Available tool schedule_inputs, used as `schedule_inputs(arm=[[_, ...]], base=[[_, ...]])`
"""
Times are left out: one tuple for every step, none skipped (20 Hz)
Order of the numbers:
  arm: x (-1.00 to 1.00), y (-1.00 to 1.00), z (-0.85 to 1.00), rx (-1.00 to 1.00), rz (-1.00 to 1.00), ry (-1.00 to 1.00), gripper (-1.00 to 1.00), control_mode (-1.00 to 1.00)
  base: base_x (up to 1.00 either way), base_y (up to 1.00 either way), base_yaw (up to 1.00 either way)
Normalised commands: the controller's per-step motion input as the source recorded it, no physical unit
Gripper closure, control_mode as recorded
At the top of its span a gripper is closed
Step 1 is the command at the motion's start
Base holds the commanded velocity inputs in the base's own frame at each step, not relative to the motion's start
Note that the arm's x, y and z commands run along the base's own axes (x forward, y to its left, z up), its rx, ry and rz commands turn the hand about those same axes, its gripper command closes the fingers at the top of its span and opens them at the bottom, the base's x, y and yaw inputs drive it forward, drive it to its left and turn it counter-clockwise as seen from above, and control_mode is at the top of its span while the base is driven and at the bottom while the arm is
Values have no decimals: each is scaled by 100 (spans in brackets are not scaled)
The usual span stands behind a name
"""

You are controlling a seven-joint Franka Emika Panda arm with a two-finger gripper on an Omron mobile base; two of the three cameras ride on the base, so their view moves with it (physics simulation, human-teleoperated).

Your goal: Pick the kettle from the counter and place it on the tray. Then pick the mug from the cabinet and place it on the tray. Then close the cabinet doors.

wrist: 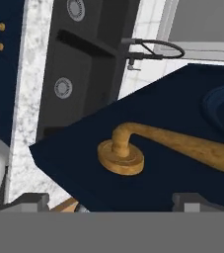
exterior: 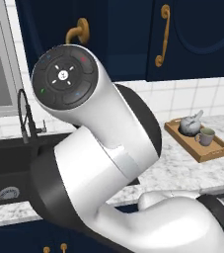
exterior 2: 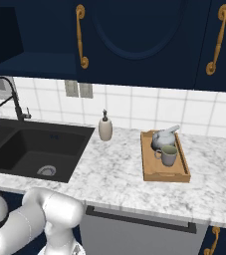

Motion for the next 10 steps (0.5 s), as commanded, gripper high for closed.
schedule_inputs(arm=[[51,-50,-6,0,-8,-4,-100,-100],[52,-50,-7,0,-8,-3,-100,-100],[52,-50,-8,0,-8,-3,-100,-100],[55,-50,-10,0,-7,-3,-100,-100],[55,-50,-10,0,-6,-3,-100,-100],[59,-51,-13,0,-6,-1,-100,-100],[58,-50,-14,0,-6,-4,-100,-100],[60,-51,-15,0,-7,-4,-100,-100],[58,-51,-14,0,-7,-6,-100,-100],[60,-52,-15,0,-7,-6,-100,-100]], base=[[0,0,0],[0,0,0],[0,0,0],[0,0,0],[0,0,0],[0,0,0],[0,0,0],[0,0,0],[0,0,0],[0,0,0]])
